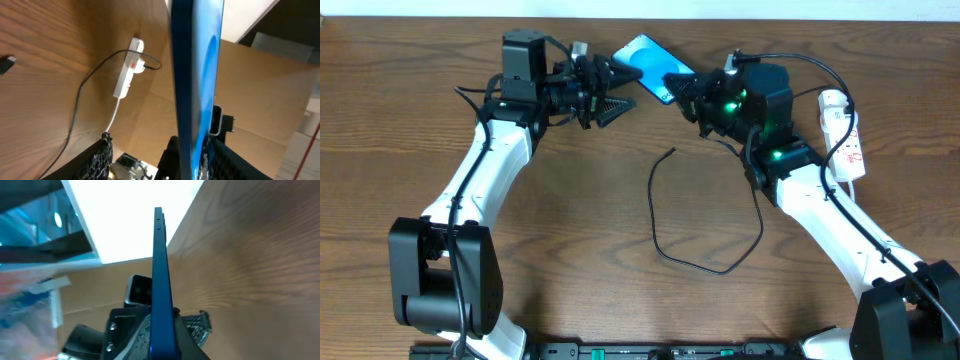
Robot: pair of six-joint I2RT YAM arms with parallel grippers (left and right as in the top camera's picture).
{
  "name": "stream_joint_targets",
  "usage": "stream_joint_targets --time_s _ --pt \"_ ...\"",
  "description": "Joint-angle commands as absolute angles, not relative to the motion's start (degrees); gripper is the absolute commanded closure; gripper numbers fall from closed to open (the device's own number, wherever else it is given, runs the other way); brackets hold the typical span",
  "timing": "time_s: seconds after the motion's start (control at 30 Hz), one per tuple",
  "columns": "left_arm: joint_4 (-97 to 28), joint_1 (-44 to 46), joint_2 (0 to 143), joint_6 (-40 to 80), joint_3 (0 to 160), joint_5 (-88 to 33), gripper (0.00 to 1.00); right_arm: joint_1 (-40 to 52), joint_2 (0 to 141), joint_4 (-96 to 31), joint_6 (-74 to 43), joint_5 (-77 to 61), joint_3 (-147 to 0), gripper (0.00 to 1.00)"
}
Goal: Plug charger to phone and switch on socket
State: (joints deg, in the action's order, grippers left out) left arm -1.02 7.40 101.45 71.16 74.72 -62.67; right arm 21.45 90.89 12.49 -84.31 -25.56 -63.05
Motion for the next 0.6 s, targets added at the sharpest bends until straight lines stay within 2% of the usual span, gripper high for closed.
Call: stream_joint_targets --time_s 0.0,0.4,0.57 --pt "0.99 7.42 100.14 76.25 75.72 -61.71 0.40 22.65 89.56 14.24 -91.79 -26.74 -64.23 0.99" --pt "8.51 7.42 100.14 81.14 75.72 -57.93 0.42 24.75 89.58 14.00 -95.77 -26.50 -64.23 0.99" --pt "8.54 7.42 100.14 82.28 75.72 -57.34 0.53 24.75 89.65 13.89 -95.77 -26.48 -64.23 0.99"
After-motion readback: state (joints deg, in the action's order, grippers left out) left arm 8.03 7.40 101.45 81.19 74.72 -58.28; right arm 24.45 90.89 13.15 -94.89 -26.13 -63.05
